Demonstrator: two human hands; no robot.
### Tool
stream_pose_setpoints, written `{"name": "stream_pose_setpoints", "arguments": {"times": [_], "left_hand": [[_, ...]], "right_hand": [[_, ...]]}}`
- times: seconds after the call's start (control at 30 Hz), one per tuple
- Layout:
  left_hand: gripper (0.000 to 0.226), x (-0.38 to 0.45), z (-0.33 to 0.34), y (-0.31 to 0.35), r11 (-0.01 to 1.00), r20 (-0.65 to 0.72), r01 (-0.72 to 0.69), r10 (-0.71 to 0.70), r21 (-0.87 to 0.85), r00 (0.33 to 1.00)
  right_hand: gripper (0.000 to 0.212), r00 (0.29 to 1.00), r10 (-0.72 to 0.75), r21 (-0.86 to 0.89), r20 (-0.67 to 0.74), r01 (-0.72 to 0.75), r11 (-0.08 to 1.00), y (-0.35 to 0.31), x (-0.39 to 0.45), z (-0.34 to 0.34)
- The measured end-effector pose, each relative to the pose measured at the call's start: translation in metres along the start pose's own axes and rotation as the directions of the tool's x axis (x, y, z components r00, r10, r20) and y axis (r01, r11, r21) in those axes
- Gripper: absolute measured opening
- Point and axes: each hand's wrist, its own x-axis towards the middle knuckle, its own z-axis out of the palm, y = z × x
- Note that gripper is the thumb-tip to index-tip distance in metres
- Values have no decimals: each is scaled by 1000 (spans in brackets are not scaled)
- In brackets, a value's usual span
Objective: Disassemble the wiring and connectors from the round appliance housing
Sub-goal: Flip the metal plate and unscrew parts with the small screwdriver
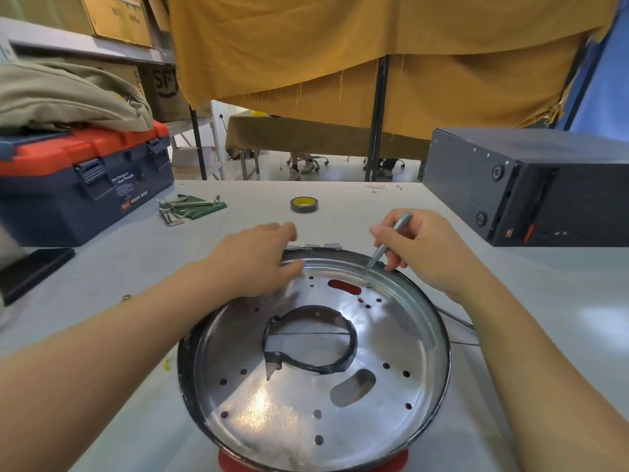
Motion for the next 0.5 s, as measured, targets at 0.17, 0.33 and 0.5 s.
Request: {"name": "stream_pose_setpoints", "arguments": {"times": [0.17,0.33,0.5], "left_hand": [[73,20,9,32,942,86,-266,288,-205,954],[85,18,23,31,921,121,-361,379,-146,917],[86,18,28,29,918,88,-363,379,-156,921]], "right_hand": [[33,994,-64,-76,-83,58,995,0,-2,9],[34,992,-68,-106,-110,56,993,2,-1,10],[35,994,-79,-164,-77,66,984,3,-1,10]]}}
